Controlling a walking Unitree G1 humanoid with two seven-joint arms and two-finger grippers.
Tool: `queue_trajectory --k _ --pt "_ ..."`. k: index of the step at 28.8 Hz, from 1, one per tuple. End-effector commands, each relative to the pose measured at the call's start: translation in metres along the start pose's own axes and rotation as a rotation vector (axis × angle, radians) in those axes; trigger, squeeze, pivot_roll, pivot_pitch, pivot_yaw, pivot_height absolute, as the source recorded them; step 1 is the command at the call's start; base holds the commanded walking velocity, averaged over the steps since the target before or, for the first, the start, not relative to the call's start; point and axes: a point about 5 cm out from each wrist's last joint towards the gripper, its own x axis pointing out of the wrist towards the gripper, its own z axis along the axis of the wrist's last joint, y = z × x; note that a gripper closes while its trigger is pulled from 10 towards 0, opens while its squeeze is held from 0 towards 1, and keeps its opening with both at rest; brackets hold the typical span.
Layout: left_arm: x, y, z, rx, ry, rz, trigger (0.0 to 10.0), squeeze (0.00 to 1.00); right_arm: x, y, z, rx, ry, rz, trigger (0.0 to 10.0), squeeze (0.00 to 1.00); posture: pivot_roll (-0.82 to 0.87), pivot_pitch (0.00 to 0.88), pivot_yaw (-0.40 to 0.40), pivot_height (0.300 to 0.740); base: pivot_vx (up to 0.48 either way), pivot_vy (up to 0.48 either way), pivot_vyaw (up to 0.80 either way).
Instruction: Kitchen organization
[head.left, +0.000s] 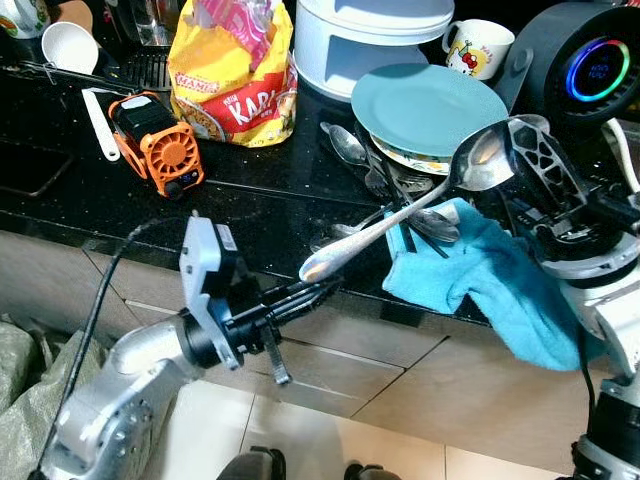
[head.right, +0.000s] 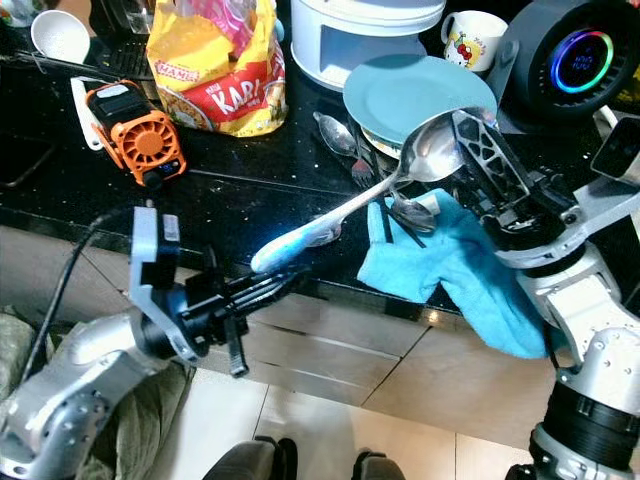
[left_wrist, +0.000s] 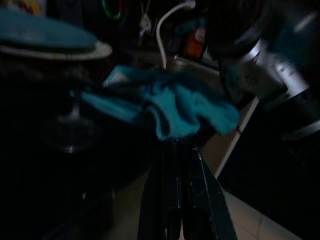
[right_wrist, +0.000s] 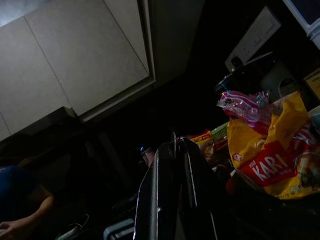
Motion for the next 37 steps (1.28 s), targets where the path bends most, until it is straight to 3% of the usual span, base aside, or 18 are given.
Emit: queue_trajectory --k 1,7,9,10,18,24,37 --pt "-0.001 0.000 -0.006 -0.009 0.028 0.015 10.0 0.00 -0.001 0.004 0.002 -0.030 -0.001 0.000 0.0 0.00 0.07 0.147 -0.030 0.740 0.000 0.000 0.00" --pt "-0.002 0.007 -0.011 0.017 0.071 0.069 10.0 0.00 0.002 0.003 0.003 -0.062 -0.032 -0.042 0.0 0.00 0.07 0.148 -0.024 0.740 0.000 0.000 0.00" --pt "0.003 0.008 -0.011 0.027 0.074 0.080 10.0 0.00 0.008 0.001 -0.001 -0.041 -0.066 -0.054 1.6 0.00 0.07 0.148 -0.020 0.740 0.000 0.000 0.00" --pt "0.007 0.008 -0.010 0.031 0.069 0.084 10.0 0.00 0.015 0.000 -0.008 -0.022 -0.085 -0.063 10.0 0.00 0.07 0.147 -0.016 0.740 0.000 0.000 0.00" --pt "0.014 0.014 -0.012 0.039 0.070 0.104 10.0 0.00 0.030 -0.006 -0.018 0.008 -0.111 -0.083 10.0 0.00 0.07 0.126 -0.014 0.740 0.000 0.000 0.00" --pt "0.021 0.016 -0.014 0.042 0.066 0.097 10.0 0.00 0.039 -0.013 -0.017 -0.001 -0.142 -0.133 10.0 0.00 0.07 0.110 -0.013 0.740 -0.314 0.000 0.00" --pt "0.025 0.021 -0.013 0.062 0.049 0.096 10.0 0.00 0.039 -0.018 -0.016 -0.014 -0.172 -0.178 10.0 0.00 0.06 0.096 -0.017 0.740 -0.329 0.000 0.00"
